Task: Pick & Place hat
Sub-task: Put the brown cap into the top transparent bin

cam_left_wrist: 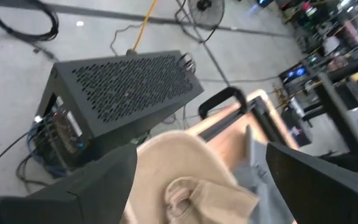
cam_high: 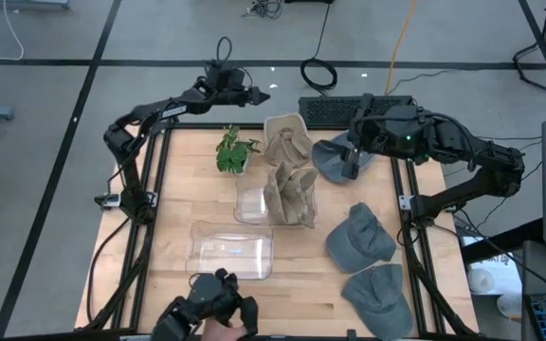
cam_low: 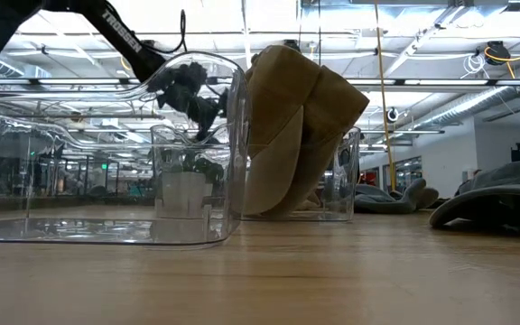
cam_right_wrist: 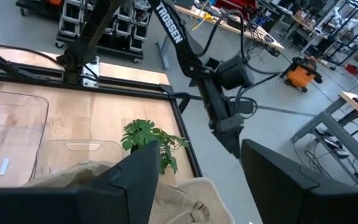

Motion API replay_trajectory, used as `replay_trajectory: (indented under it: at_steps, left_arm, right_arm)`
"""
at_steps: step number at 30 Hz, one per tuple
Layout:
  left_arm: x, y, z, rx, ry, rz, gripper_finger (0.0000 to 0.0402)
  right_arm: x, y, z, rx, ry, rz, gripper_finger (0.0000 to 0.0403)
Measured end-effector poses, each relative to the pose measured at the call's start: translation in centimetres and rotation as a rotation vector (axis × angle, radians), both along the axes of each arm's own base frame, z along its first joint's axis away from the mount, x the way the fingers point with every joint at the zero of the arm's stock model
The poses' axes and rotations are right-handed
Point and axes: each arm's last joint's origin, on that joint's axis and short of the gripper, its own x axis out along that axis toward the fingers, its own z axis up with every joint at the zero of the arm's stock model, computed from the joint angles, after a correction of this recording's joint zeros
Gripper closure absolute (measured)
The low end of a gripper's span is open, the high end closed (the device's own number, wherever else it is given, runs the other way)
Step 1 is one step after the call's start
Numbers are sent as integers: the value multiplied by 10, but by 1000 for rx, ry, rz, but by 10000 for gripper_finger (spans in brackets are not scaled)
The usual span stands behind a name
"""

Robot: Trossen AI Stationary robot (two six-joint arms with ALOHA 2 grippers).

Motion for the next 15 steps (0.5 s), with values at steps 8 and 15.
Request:
replay_trajectory:
  at_steps: [8, 15]
  left_arm:
    - [9, -4, -27, -45, 113, -14, 34]
    - [18, -9, -46, -142, 145, -4, 34]
  right_arm:
    - [0, 0, 0, 19, -9, -5, 190]
    - [0, 0, 0, 48, -22, -13, 190]
